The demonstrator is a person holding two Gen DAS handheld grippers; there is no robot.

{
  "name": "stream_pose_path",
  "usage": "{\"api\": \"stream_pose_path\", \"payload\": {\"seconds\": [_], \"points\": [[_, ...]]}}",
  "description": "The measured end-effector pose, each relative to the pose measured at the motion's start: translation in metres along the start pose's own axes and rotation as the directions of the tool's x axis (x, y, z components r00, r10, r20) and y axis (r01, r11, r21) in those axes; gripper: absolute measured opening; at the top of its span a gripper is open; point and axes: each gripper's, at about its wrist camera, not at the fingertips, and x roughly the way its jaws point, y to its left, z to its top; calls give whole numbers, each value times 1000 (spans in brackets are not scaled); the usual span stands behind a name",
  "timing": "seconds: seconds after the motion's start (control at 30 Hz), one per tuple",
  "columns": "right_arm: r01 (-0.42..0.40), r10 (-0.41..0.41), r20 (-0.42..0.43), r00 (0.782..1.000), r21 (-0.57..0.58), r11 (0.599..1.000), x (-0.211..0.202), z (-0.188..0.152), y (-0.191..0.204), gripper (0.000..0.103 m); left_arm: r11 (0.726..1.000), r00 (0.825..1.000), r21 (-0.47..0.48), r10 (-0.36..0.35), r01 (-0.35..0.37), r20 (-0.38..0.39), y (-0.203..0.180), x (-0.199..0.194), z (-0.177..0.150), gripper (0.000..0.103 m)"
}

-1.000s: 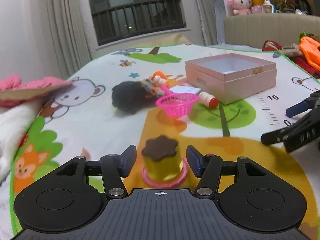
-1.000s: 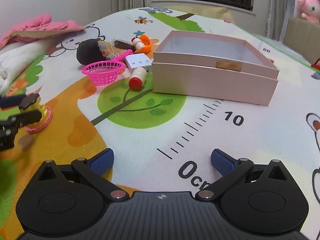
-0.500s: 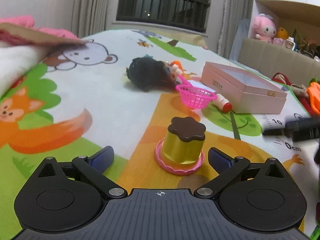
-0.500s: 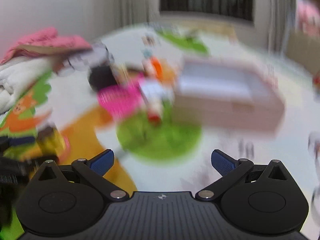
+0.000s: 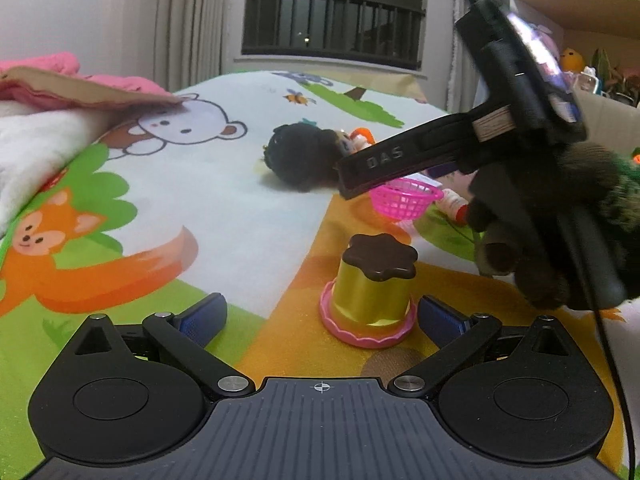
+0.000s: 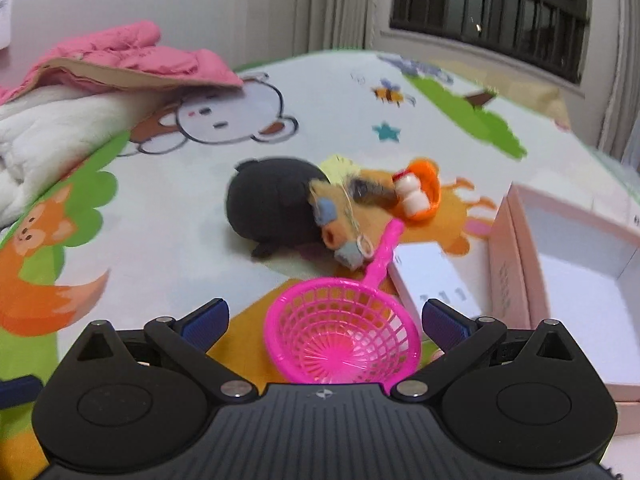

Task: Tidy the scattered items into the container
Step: 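Grasp the yellow-pink toy cake with the left tool while the right tool grasps the pink net, then carry the toy cake and pink net into the pink box and release both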

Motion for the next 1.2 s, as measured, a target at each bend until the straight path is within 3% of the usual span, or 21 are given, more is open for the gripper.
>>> {"api": "stream_pose_path", "payload": {"seconds": [0.07, 0.27, 0.47, 0.63, 0.8, 0.83, 0.93, 1.03, 1.2], "points": [[1, -1, -19, 1000, 13, 1000, 3, -2, -3, 82, 1000, 1000, 3, 2, -2, 3, -1, -1, 0, 103], [-32, 31, 59, 998, 15, 999, -54, -18, -7, 82, 1000, 1000, 9, 21, -21, 5, -2, 0, 1, 103], [32, -18, 190, 982, -72, 997, -149, -67, -16, 82, 999, 1000, 41, 21, -21, 0, -8, -2, 5, 103], [106, -95, 161, 982, -60, 993, -184, -122, -37, 82, 997, 992, 2, -75, 76, -99, -20, 11, 18, 103], [106, -104, 122, 987, -16, 994, -193, -156, -55, 82, 996, 992, 84, 6, 5, -128, -36, 25, 19, 103], [104, -102, 119, 988, -13, 995, -193, -160, -58, 82, 996, 992, 89, 12, -1, -127, -36, 24, 19, 101], [98, -97, 113, 989, -6, 995, -192, -170, -62, 82, 995, 991, 94, 36, -24, -130, -36, 22, 19, 77], [103, -103, 110, 989, 9, 995, -188, -174, -65, 86, 995, 990, 100, 41, -28, -131, -36, 20, 20, 64], [111, -113, 97, 989, 23, 994, -181, -180, -65, 89, 994, 990, 112, 14, 3, -143, -44, 10, 23, 61]]}}
